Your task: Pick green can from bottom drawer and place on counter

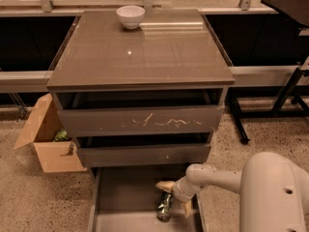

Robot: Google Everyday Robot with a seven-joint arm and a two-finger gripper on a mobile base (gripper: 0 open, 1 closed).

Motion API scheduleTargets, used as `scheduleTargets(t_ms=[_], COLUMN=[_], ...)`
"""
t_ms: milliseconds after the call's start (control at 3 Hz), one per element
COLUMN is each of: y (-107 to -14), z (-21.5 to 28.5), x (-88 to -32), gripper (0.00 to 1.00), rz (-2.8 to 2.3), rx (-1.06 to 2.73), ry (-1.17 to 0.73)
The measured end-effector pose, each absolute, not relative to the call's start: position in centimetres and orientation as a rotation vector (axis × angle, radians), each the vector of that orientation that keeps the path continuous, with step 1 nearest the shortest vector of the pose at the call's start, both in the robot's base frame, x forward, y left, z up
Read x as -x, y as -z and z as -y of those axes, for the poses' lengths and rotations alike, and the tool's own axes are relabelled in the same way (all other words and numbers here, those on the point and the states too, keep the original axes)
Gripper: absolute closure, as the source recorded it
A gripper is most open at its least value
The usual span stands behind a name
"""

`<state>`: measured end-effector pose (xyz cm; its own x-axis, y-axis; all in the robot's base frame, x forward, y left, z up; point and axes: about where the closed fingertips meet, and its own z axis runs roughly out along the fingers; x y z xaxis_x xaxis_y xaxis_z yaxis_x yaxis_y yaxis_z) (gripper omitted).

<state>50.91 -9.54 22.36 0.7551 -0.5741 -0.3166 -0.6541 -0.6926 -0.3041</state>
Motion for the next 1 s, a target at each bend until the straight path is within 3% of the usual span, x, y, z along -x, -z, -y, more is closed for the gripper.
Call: scheduleTargets(t_ms=[333,1000], y=[-22.5,-20.6], z=[10.3,9.6], x=[-53.7,-53.8], gripper=[0.00,0.00], rz=[-0.868,-0.876], rx=[2.566,2.570], ry=[-0.210,-0.266])
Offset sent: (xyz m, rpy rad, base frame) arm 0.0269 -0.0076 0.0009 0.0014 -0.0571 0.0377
